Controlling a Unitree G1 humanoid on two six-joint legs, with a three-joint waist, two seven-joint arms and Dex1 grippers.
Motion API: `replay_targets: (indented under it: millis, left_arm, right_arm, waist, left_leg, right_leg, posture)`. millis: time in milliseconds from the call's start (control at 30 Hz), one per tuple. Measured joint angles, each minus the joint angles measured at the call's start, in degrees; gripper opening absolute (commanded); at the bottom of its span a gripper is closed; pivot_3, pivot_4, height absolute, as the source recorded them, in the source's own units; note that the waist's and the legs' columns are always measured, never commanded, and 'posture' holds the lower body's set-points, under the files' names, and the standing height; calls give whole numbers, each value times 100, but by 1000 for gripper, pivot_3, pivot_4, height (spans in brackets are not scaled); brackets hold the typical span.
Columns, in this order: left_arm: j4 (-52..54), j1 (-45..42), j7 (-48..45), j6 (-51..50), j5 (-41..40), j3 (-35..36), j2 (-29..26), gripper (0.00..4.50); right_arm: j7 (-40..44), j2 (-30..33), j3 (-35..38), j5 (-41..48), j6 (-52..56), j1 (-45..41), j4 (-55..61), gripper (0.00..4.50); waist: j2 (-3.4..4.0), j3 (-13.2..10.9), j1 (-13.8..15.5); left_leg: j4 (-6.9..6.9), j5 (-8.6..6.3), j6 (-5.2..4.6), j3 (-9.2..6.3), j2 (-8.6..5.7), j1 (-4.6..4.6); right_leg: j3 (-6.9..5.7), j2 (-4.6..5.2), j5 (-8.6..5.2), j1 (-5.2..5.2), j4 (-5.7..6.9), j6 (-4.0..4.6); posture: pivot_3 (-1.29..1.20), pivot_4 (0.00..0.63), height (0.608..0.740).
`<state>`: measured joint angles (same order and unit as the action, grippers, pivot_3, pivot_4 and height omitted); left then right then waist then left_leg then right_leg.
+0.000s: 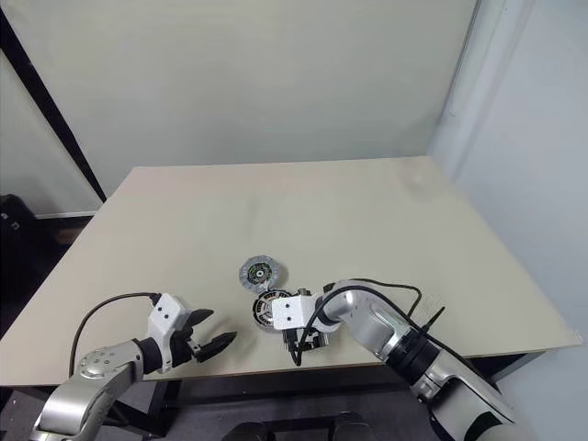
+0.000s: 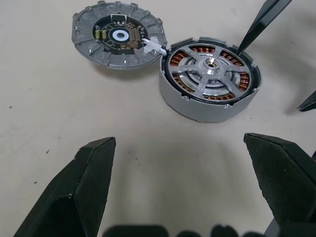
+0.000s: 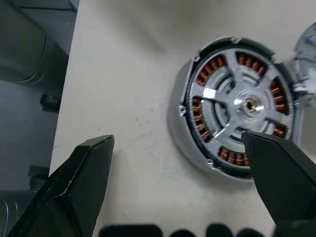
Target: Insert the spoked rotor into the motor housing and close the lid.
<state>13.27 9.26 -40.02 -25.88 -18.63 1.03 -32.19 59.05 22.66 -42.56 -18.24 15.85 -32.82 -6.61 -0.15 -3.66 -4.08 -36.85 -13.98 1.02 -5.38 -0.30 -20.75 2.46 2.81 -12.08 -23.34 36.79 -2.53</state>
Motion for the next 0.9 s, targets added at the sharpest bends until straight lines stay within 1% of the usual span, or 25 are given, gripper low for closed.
replay_targets:
  millis: [367, 567, 667, 767, 800, 833, 900]
  left_arm:
    - [1, 9, -2, 0, 11, -49, 1, 4449]
    - [0, -11, -3, 1, 30, -112, 6, 4449]
    - [0, -31, -4, 6, 35, -198, 12, 4500]
    - [0, -25, -12, 3, 81, -207, -18, 4500]
    - [0, -20, -14, 3, 86, -207, -26, 4500]
    - [0, -9, -14, 3, 91, -207, -31, 4500]
    - [-1, 12, -15, 3, 92, -207, -32, 4500]
  right_arm:
    - [234, -32, -204, -314, -272, -52, -40, 4500]
    - [391, -140, -391, -608, -321, -260, -251, 4500]
    - [428, -191, -409, -678, -331, -307, -298, 3894]
    - [409, -284, -407, -727, -322, -319, -338, 2893]
    - [382, -306, -393, -749, -308, -319, -341, 2458]
    - [369, -322, -371, -755, -276, -319, -342, 2181]
    - [353, -357, -312, -762, -196, -319, -342, 1394]
  waist:
    - [0, 0, 0]
    - [0, 0, -1]
    - [0, 0, -1]
    - [0, 0, -1]
    - [0, 1, -1]
    - [0, 1, -1]
    - [0, 1, -1]
  left_leg:
    - [0, 0, 0, 0, 0, 1]
    - [0, 0, 0, 0, 1, 2]
    - [0, 0, 0, 0, 0, 3]
    - [0, 0, 0, -1, 1, 4]
    - [0, 0, 0, -1, 1, 5]
    - [0, 0, 0, -1, 1, 6]
    - [0, 0, 0, 0, 0, 6]
  right_leg:
    - [-1, 0, 0, 1, 1, 0]
    - [-1, 0, 0, 1, 2, 0]
    - [0, 0, 0, 3, 1, 0]
    - [-1, -1, 0, 2, 2, 0]
    - [-1, 0, 0, 3, 3, 0]
    - [-1, 0, 0, 3, 3, 0]
    - [0, 0, 0, 3, 3, 0]
  posture:
    - [0, 0, 740]
    - [0, 0, 740]
    - [0, 0, 740]
    - [0, 0, 740]
    - [0, 0, 740]
    - [0, 0, 740]
    - [0, 0, 740]
